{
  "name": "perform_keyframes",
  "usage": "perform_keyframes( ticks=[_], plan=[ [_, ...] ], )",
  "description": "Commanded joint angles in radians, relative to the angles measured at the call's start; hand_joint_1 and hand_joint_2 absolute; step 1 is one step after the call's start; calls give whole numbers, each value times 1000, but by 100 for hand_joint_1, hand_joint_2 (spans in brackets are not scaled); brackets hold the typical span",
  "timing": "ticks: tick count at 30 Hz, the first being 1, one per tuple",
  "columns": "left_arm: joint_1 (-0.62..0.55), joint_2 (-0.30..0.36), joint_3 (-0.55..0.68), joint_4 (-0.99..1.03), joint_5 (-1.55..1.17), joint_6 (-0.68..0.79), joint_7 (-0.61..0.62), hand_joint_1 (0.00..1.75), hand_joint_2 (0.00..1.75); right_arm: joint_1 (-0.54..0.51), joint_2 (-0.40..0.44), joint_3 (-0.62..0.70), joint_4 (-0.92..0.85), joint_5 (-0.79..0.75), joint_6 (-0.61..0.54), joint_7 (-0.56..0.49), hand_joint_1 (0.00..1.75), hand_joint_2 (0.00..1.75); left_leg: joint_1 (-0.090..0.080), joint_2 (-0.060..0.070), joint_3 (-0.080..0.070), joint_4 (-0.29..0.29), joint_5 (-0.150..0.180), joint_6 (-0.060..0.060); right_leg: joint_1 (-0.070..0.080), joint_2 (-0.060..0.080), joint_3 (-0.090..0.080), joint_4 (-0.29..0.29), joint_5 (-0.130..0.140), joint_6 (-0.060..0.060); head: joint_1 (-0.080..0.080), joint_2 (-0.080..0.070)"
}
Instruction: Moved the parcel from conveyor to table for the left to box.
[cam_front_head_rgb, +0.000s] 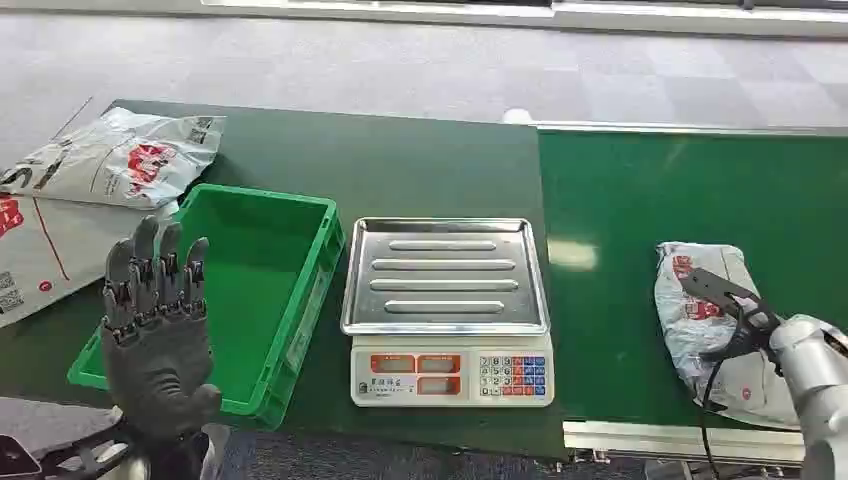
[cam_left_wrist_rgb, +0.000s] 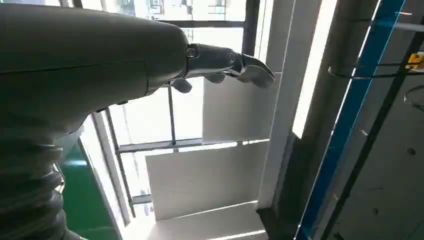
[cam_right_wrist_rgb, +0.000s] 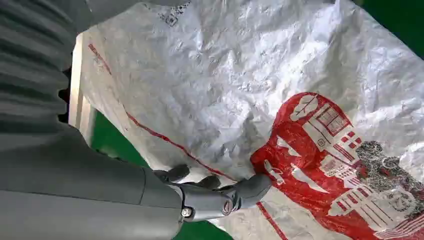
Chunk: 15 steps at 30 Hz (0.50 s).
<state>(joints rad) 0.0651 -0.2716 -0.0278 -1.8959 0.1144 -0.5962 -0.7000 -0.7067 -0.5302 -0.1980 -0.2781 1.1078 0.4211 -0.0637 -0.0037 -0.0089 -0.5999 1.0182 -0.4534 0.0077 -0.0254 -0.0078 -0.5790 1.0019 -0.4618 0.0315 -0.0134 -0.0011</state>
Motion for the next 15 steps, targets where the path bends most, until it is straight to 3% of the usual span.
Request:
perform_keyframes(
  ticks=[1, 3, 4, 5, 9, 15],
  plan=[
    [-79, -51, 5, 29, -10, 11, 2, 0, 175, 31, 50, 24, 17, 4, -35, -32, 0, 175, 3, 1, 1, -1, 0, -1, 3, 1, 2, -3, 1, -3, 0, 0],
    [-85, -46, 2, 25, -9, 26, 2, 0, 175, 61, 56, 25, 0, 9, -49, -62, 0, 175, 3, 0, 1, -1, 0, -1, 3, 0, 3, -3, 1, -3, 0, 0],
    [-87, -44, 1, 20, -9, 32, 2, 0, 175, 73, 60, 29, -10, 15, -66, -82, 80, 175, 2, 0, 1, 0, 0, -1, 2, -1, 2, -2, 1, -2, 0, 0],
    [-89, -41, 0, 16, -7, 35, 2, 0, 175, 79, 66, 31, -17, 16, -71, -102, 175, 175, 3, 0, 1, -1, 0, -1, 3, 0, 3, -3, 1, -3, 0, 0],
    [-90, -35, -4, 4, -3, 45, 2, 0, 175, 92, 84, 44, -50, 25, -90, -167, 175, 175, 2, 2, 0, 0, 0, -1, 2, 1, 1, -1, 1, -2, 0, 0],
    [-87, -36, -6, -2, -3, 48, 2, 0, 175, 98, 90, 47, -65, 29, -105, -173, 175, 175, 2, 2, 1, 0, 0, -1, 2, 2, 1, -2, 1, -2, 0, 0]
  ],
)
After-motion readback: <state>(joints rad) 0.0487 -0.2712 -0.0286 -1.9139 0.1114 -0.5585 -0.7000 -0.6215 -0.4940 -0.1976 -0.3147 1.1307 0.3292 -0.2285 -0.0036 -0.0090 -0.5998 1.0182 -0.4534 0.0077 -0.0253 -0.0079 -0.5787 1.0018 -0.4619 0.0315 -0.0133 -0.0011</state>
